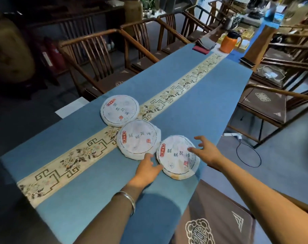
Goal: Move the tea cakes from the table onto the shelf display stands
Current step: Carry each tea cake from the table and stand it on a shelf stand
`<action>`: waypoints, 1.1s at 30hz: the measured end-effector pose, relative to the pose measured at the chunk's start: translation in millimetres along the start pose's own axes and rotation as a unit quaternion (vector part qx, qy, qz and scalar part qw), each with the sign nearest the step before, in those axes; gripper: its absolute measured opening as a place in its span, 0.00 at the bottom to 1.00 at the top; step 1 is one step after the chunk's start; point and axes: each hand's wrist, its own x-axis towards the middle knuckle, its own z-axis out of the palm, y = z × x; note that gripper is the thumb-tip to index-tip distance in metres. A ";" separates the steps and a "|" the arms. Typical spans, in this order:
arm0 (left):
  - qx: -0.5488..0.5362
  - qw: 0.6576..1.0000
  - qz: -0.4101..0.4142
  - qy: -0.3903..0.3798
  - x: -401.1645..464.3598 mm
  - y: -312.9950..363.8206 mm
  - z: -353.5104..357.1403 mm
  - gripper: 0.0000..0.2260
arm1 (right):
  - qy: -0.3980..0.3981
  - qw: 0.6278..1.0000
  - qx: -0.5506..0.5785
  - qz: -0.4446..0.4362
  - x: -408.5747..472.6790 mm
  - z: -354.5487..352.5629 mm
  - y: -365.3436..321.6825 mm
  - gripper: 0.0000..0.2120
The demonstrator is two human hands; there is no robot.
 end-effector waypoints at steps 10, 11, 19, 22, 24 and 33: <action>-0.111 0.991 -0.035 0.071 50.2 -14.5 57.7 0.25 | -0.062 0.998 -0.009 0.022 75.0 35.3 57.2 0.34; -0.124 0.989 -0.045 0.069 51.7 -14.5 62.2 0.26 | -0.061 0.998 -0.001 0.024 77.3 37.6 59.9 0.32; -0.189 0.975 -0.067 0.100 57.6 -11.3 81.5 0.28 | -0.075 0.993 0.079 0.052 74.9 44.0 76.5 0.20; -0.177 0.976 -0.053 0.111 52.1 -16.6 85.7 0.30 | -0.074 0.988 0.121 0.062 63.3 47.8 87.6 0.20; -0.168 0.978 -0.044 0.119 47.9 -19.9 88.6 0.30 | -0.069 0.985 0.143 0.069 56.2 48.8 91.4 0.21; -0.208 0.972 0.027 0.105 27.7 -0.4 77.2 0.32 | -0.081 0.935 0.332 0.092 22.2 37.9 75.7 0.27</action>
